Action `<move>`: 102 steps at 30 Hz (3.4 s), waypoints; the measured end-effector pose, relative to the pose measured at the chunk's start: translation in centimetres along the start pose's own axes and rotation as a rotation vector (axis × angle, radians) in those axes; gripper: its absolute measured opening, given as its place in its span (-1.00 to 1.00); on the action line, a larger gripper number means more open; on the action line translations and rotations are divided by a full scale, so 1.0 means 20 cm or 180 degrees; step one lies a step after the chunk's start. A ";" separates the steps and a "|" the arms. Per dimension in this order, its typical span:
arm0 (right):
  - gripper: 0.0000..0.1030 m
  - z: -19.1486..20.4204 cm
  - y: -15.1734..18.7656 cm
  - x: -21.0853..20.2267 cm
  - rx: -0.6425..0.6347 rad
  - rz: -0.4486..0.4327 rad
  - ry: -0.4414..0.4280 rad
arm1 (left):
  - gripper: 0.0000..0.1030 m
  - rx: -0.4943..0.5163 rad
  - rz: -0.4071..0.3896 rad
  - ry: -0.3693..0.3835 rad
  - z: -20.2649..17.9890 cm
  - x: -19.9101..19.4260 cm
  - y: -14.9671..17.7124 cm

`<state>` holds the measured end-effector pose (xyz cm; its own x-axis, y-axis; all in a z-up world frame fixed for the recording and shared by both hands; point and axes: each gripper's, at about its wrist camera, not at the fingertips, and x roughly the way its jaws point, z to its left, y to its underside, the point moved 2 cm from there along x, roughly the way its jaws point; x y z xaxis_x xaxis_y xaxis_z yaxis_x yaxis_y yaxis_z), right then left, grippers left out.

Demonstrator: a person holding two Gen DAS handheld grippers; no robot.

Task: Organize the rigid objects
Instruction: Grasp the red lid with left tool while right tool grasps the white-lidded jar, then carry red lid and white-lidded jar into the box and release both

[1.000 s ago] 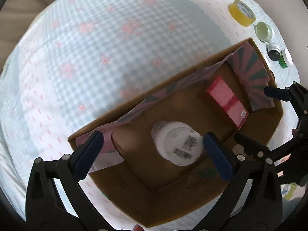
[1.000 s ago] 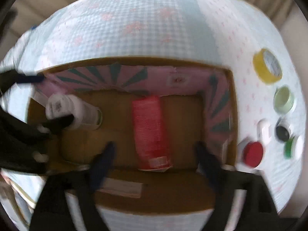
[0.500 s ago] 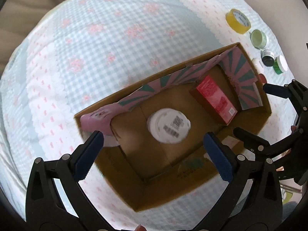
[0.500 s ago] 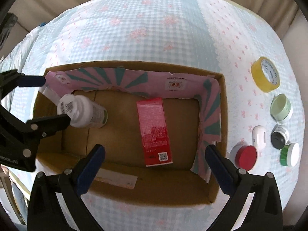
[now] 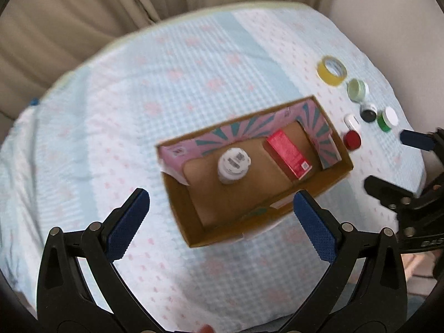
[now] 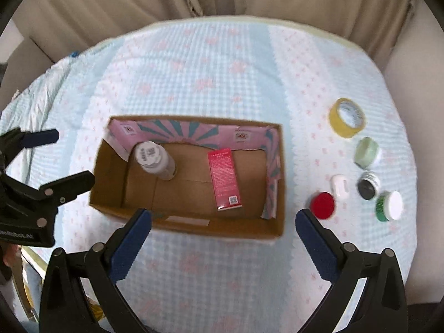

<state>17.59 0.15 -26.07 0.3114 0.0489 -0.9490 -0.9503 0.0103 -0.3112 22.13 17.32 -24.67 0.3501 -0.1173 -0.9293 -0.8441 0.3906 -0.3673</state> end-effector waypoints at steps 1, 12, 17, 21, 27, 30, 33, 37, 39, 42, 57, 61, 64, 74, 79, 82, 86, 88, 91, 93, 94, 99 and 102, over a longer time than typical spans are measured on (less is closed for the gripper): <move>1.00 -0.01 0.01 -0.07 0.0023 -0.0059 0.0019 | 1.00 -0.0031 -0.0045 0.0011 -0.02 -0.04 0.00; 1.00 -0.48 0.15 -0.45 0.0343 -0.0500 0.0033 | 1.00 -0.0429 -0.0466 -0.0017 -0.49 -0.34 0.00; 1.00 -0.82 0.25 -0.49 0.0261 -0.0583 0.0074 | 1.00 -0.0640 -0.0531 -0.0185 -0.83 -0.36 -0.02; 1.00 -1.14 0.31 -0.51 0.0195 -0.0695 0.0053 | 1.00 -0.0733 -0.0539 -0.0266 -1.11 -0.30 -0.04; 1.00 -1.49 0.33 -0.42 0.0265 -0.0681 0.0045 | 1.00 -0.0813 -0.0487 -0.0258 -1.44 -0.12 -0.06; 1.00 -1.60 0.35 -0.31 0.0264 -0.0636 0.0099 | 1.00 -0.0875 -0.0411 -0.0206 -1.57 0.05 -0.04; 1.00 -1.69 0.39 -0.17 0.0304 -0.0569 0.0116 | 0.99 -0.0822 -0.0369 -0.0290 -1.68 0.24 -0.03; 1.00 -1.79 0.44 0.04 0.0463 -0.0488 0.0146 | 0.99 -0.0794 -0.0363 -0.0323 -1.77 0.49 -0.01; 1.00 -1.83 0.46 0.14 0.0543 -0.0456 0.0174 | 0.99 -0.0778 -0.0392 -0.0370 -1.80 0.62 0.00; 1.00 -1.88 0.49 0.32 0.0640 -0.0430 0.0184 | 0.98 -0.0779 -0.0405 -0.0457 -1.81 0.84 0.01; 0.92 -1.92 0.48 0.80 0.0665 -0.0633 0.0457 | 0.46 -0.0792 -0.0505 -0.0528 -1.75 1.25 -0.01; 0.58 -1.93 0.44 0.82 0.0663 -0.0668 0.0480 | 0.23 -0.0762 -0.0493 -0.0492 -1.75 1.26 -0.03; 0.44 -1.93 0.42 0.82 0.0667 -0.0662 0.0495 | 0.08 -0.0787 -0.0466 -0.0483 -1.74 1.27 -0.05; 0.30 -1.94 0.41 0.83 0.0712 -0.0566 0.0508 | 0.01 -0.0797 -0.0398 -0.0397 -1.72 1.27 -0.08; 0.30 -1.95 0.39 0.81 0.0757 -0.0547 0.0476 | 0.00 -0.0800 -0.0414 -0.0390 -1.73 1.24 -0.09; 0.29 -1.95 0.38 0.77 0.0782 -0.0560 0.0462 | 0.00 -0.0802 -0.0467 -0.0386 -1.73 1.17 -0.12; 0.29 -1.94 0.36 0.65 0.0804 -0.0624 0.0468 | 0.00 -0.0856 -0.0543 -0.0361 -1.72 1.02 -0.17; 0.29 -1.94 0.34 0.55 0.0814 -0.0665 0.0480 | 0.00 -0.0900 -0.0606 -0.0345 -1.71 0.91 -0.22; 0.29 -1.93 0.31 0.37 0.0840 -0.0749 0.0481 | 0.00 -0.0937 -0.0721 -0.0321 -1.71 0.70 -0.28; 0.29 -1.91 0.28 0.24 0.0821 -0.0796 0.0501 | 0.00 -0.0940 -0.0790 -0.0311 -1.70 0.55 -0.32; 0.29 -1.89 0.26 0.15 0.0805 -0.0829 0.0504 | 0.00 -0.0930 -0.0827 -0.0317 -1.70 0.47 -0.34; 0.29 -1.81 0.21 -0.20 0.0695 -0.0972 0.0449 | 0.00 -0.0931 -0.0945 -0.0384 -1.65 0.09 -0.38; 0.29 -1.73 0.18 -0.37 0.0567 -0.1044 0.0379 | 0.00 -0.0933 -0.1018 -0.0411 -1.59 -0.09 -0.38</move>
<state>11.96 -34.72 -21.93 0.5872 -0.1019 -0.8030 -0.7831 0.1798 -0.5954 15.09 -14.43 -21.33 0.6442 -0.0680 -0.7618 -0.7580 0.0760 -0.6478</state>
